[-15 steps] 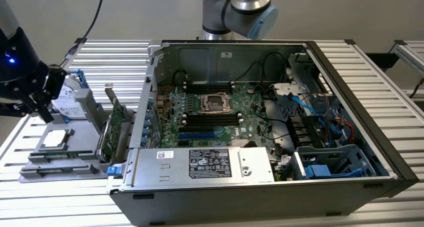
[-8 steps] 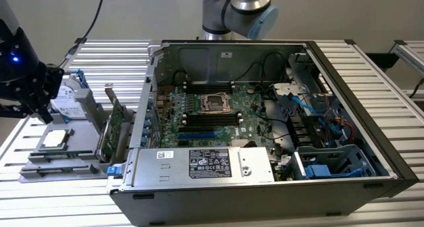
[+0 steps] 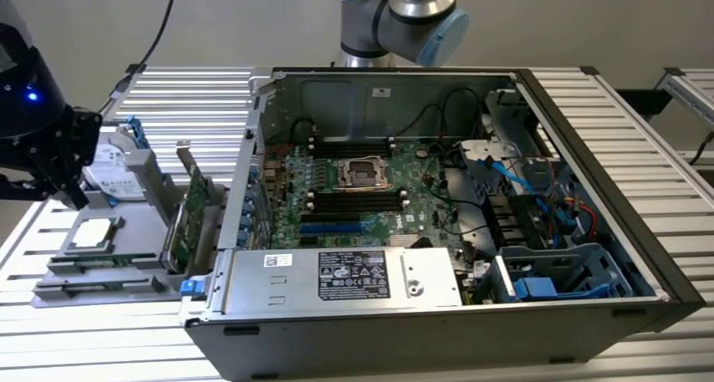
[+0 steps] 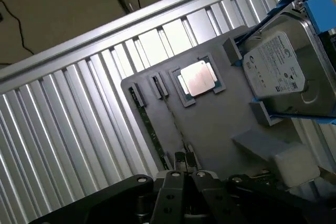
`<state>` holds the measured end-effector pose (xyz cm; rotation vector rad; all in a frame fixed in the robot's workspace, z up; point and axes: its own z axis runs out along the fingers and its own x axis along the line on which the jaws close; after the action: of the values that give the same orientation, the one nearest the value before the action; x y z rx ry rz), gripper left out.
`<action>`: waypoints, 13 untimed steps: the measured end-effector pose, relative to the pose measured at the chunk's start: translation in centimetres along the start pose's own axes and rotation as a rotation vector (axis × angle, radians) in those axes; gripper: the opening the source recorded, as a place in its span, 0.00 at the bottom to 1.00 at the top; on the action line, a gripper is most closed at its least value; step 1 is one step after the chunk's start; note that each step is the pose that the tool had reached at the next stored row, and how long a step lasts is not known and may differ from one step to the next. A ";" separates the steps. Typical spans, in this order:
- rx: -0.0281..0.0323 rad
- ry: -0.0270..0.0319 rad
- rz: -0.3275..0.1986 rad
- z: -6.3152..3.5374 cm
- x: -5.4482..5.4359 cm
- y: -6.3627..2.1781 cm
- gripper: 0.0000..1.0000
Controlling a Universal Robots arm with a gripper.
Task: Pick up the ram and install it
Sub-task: 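Pick up the ram and move it above insertion slot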
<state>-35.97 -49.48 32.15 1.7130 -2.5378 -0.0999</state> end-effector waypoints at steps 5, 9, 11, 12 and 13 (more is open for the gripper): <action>0.0026 0.0089 -0.091 0.02 0.0 0.00 0.11; 0.0048 0.0163 -0.163 0.04 0.0 0.00 0.11; 0.0061 0.0206 -0.200 0.04 0.0 -0.01 0.11; 0.0067 0.0226 -0.218 0.05 0.0 -0.01 0.11; 0.0077 0.0246 -0.236 0.07 0.0 0.00 0.11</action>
<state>-35.97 -49.48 32.08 1.9962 -2.3120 -0.0823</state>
